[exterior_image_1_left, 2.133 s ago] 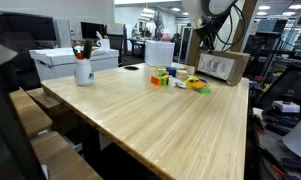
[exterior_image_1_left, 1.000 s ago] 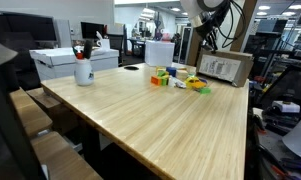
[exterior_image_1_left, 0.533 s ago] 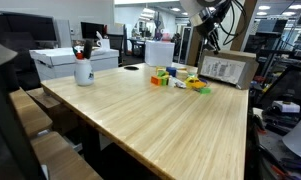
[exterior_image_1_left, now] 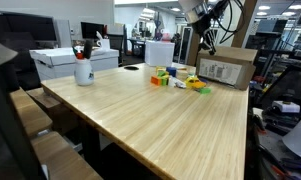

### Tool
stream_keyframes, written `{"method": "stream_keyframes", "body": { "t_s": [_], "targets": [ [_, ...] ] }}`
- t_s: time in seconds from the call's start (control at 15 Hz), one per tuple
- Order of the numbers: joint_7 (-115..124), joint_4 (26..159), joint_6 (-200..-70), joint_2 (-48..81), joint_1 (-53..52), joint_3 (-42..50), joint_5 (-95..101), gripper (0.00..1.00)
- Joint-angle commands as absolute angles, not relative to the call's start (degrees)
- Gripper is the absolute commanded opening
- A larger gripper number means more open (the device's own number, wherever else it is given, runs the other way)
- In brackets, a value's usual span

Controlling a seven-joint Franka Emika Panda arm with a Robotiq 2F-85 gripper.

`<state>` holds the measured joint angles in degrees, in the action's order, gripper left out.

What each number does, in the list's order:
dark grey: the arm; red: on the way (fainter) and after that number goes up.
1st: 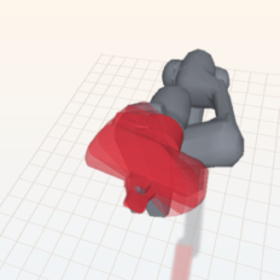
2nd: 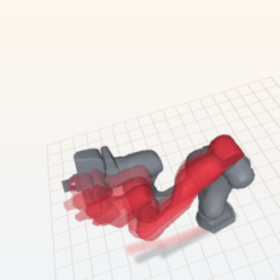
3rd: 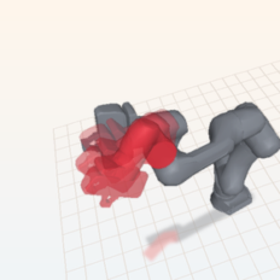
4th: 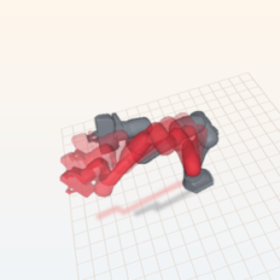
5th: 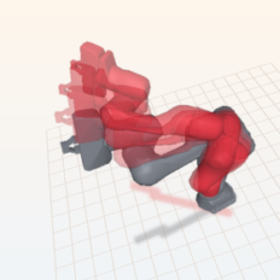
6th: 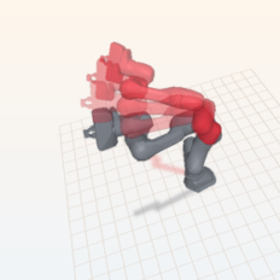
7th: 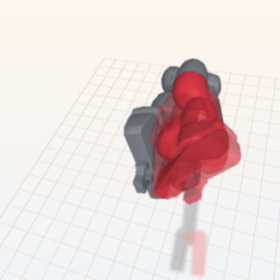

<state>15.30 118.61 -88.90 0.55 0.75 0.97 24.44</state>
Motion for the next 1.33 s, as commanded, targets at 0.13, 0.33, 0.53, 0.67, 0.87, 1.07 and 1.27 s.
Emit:
{"method": "stream_keyframes", "body": {
  "t_s": [0.13,0.33,0.53,0.67,0.87,1.07,1.27],
  "targets": [
    [14.2,117.9,-90.8,0.6,0.6,0.9,21.5,0.04],
    [14.5,117.6,-91.4,0.4,0.7,1.0,21.2,0.05],
    [15.2,116.9,-91.6,-0.4,0.9,1.2,21.1,0.05],
    [16.1,116.3,-92.4,-1.5,1.1,1.6,21.0,0.05],
    [18.0,114.0,-93.4,-2.3,2.2,2.8,21.1,0.05],
    [20.9,111.3,-94.6,-2.8,3.9,4.7,21.2,0.05],
    [25.1,108.9,-96.2,-2.5,5.9,6.6,22.1,0.08]
  ]
}}
